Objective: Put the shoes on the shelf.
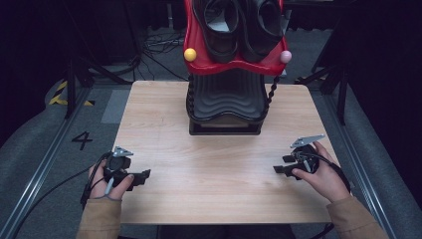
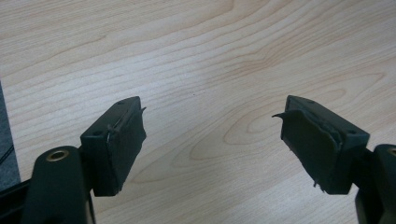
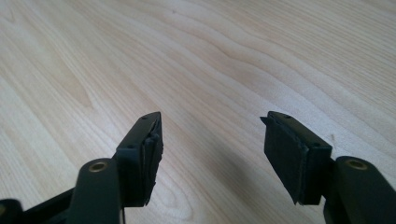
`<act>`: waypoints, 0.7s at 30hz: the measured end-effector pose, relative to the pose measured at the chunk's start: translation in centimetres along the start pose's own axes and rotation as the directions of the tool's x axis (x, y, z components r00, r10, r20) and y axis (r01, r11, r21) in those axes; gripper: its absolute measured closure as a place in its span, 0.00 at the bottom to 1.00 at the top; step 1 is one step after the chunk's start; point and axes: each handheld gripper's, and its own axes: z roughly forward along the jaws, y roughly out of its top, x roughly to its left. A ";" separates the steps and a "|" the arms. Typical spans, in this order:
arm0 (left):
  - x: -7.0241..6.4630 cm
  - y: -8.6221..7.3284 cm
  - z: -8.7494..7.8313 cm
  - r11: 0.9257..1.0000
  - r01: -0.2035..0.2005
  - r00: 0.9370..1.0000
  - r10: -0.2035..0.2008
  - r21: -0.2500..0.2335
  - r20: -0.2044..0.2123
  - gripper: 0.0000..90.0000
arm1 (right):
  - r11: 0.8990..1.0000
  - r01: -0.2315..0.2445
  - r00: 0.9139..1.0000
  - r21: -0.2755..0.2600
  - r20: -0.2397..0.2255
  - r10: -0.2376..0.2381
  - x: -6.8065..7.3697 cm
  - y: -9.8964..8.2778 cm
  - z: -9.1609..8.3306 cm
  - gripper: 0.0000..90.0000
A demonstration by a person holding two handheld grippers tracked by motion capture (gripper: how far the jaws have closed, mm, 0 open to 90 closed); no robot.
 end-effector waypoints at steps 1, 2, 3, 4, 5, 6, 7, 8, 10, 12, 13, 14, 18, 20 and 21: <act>0.0 0.0 0.0 1.000 -0.005 1.000 0.005 0.001 0.002 0.25 | 1.000 -0.003 1.000 0.002 0.001 0.003 0.0 -0.1 0.1 0.42; 0.0 0.0 0.0 1.000 -0.007 1.000 0.007 0.003 0.002 0.25 | 1.000 -0.005 1.000 0.004 0.001 0.005 0.0 -0.1 0.1 0.42; -0.1 0.0 0.0 1.000 -0.007 1.000 0.007 0.003 0.003 0.25 | 1.000 -0.008 1.000 0.003 0.000 0.008 -0.1 -0.3 0.2 0.42; -0.1 0.1 0.1 1.000 -0.007 1.000 0.007 0.004 0.005 0.25 | 1.000 -0.008 1.000 0.005 0.003 0.008 -0.1 -0.3 0.3 0.42; -0.1 0.1 0.1 1.000 -0.008 1.000 0.008 0.003 0.005 0.25 | 1.000 -0.013 1.000 0.008 0.002 0.013 -0.1 -0.4 0.3 0.42; -0.1 0.1 0.1 1.000 -0.009 1.000 0.009 0.003 0.004 0.25 | 1.000 -0.015 1.000 0.005 0.000 0.015 -0.2 -0.5 0.4 0.42; -0.2 0.1 0.1 1.000 -0.007 1.000 0.007 0.004 0.007 0.25 | 1.000 -0.016 1.000 0.004 0.000 0.016 -0.2 -0.5 0.4 0.42; -0.1 0.1 0.1 1.000 -0.008 1.000 0.008 0.005 0.007 0.25 | 1.000 -0.019 1.000 0.002 0.001 0.019 -0.2 -0.6 0.4 0.42; -0.1 0.1 0.1 1.000 -0.009 1.000 0.009 0.005 0.009 0.25 | 1.000 -0.018 1.000 0.004 0.002 0.018 -0.3 -0.7 0.4 0.41; -0.1 0.2 0.2 1.000 -0.011 1.000 0.011 0.005 0.009 0.25 | 1.000 -0.024 1.000 0.001 0.004 0.024 -0.4 -0.7 0.4 0.41; -0.1 0.2 0.2 1.000 -0.012 1.000 0.012 0.005 0.006 0.25 | 1.000 -0.027 1.000 0.002 0.004 0.027 -0.4 -0.8 0.4 0.41; -0.1 0.2 0.2 1.000 -0.012 1.000 0.012 0.005 0.006 0.25 | 1.000 -0.029 1.000 0.000 0.007 0.029 -0.5 -0.8 0.4 0.41; -0.1 0.2 0.3 1.000 -0.013 1.000 0.013 0.006 0.008 0.25 | 0.999 -0.034 0.999 0.001 0.006 0.034 -0.6 -1.0 0.5 0.41; -0.1 0.2 0.4 1.000 -0.004 1.000 0.004 0.008 0.005 0.25 | 0.999 -0.033 0.999 -0.002 0.011 0.033 -0.6 -1.1 0.5 0.41; -0.1 0.2 0.5 1.000 -0.004 1.000 0.004 0.009 0.003 0.25 | 0.999 -0.035 0.999 -0.007 0.014 0.035 -0.6 -1.1 0.5 0.41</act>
